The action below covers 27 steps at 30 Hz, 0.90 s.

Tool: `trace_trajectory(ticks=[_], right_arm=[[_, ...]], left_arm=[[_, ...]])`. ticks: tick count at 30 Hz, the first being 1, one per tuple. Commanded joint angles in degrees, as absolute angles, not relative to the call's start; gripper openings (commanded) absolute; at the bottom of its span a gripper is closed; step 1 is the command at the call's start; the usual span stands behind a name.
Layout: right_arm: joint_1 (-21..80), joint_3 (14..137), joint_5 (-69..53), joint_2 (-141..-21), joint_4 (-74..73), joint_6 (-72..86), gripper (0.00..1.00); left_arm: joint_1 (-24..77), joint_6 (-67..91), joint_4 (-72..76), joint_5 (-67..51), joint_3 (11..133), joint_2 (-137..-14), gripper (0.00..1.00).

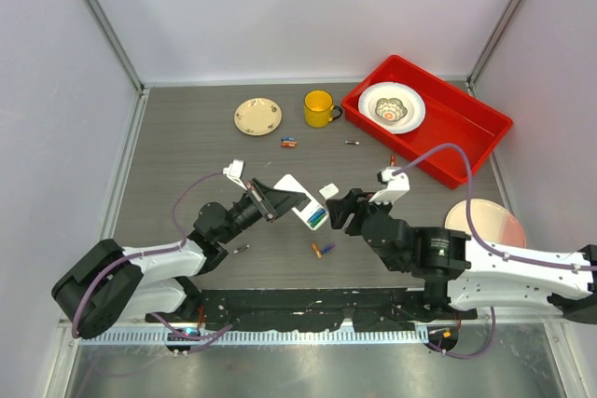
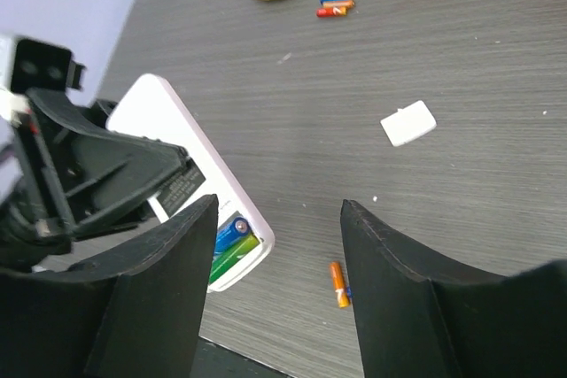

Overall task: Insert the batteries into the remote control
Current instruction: Load the battery into the remote control.

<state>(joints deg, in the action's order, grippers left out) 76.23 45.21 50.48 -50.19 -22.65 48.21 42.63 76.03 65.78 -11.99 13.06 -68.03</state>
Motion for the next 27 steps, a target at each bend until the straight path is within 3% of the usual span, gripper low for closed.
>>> trace_trajectory(ticks=[1, 6, 9, 17, 27], right_arm=[[72.0, 43.0, 49.5, -43.5, -16.5, 50.1, 0.64], [63.4, 39.7, 29.2, -43.8, -10.9, 55.5, 0.67], [61.4, 36.1, 23.7, -43.6, -4.1, 57.5, 0.67], [57.6, 30.7, 14.7, -44.4, 8.3, 61.0, 0.70], [56.0, 29.6, 12.5, -45.9, 10.7, 62.0, 0.69]], left_arm=[[42.5, 74.8, 69.3, -8.8, 12.2, -66.4, 0.00], [42.4, 75.0, 71.7, -4.4, 11.8, -65.9, 0.00], [42.4, 74.9, 73.5, -3.1, 11.9, -65.7, 0.00], [42.4, 74.5, 74.4, -2.9, 11.9, -65.3, 0.00], [42.4, 74.3, 74.1, -2.5, 11.6, -64.4, 0.00]])
